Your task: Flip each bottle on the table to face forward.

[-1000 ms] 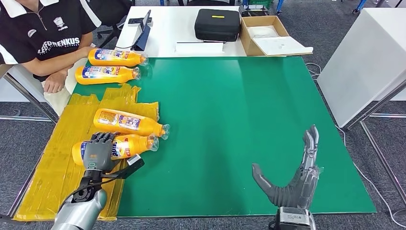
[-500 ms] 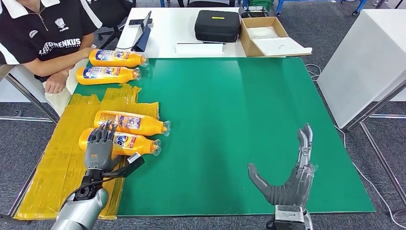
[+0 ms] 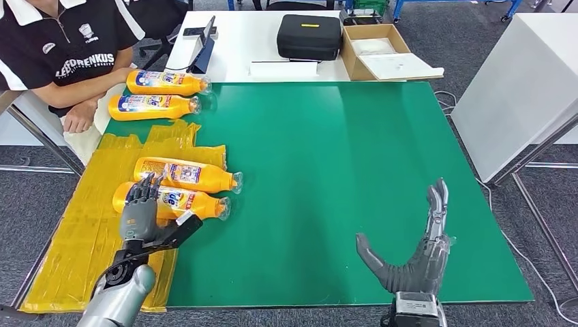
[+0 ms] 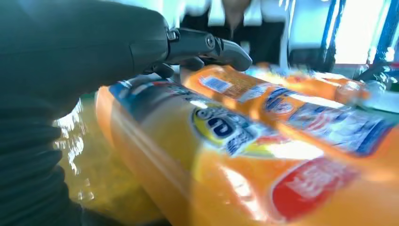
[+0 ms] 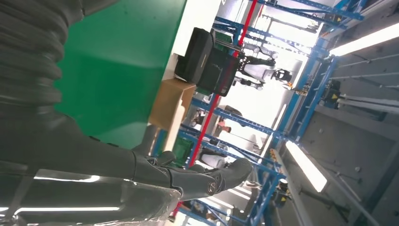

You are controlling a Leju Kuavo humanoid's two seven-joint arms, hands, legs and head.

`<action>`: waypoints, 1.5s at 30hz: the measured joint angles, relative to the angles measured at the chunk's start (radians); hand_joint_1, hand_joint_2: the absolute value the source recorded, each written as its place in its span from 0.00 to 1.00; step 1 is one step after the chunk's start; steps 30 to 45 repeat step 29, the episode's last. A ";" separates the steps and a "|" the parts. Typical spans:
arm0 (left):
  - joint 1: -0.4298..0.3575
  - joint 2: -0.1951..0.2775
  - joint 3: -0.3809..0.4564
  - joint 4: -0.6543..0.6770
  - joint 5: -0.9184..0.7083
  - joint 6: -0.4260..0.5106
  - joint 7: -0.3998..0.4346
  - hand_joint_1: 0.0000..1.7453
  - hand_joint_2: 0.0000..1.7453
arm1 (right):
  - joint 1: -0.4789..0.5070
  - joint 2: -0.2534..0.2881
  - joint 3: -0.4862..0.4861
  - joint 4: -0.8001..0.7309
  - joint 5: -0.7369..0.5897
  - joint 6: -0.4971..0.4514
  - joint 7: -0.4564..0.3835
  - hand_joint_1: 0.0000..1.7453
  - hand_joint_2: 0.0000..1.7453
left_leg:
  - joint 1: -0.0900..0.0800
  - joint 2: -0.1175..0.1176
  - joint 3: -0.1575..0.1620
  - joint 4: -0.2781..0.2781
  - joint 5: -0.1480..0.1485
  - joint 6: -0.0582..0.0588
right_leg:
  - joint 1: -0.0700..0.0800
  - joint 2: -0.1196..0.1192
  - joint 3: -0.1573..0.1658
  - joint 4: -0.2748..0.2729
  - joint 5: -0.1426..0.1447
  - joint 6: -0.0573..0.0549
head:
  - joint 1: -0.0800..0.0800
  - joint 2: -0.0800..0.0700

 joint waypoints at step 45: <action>0.540 0.005 -0.379 -1.109 0.844 -0.347 -0.307 0.00 1.00 | 0.038 -0.002 0.124 -0.032 -0.086 -0.029 -0.078 0.00 1.00 | -0.001 0.000 -0.001 0.000 -0.006 0.002 | 0.000 0.000 0.000 -0.001 -0.003 0.003 | 0.000 0.000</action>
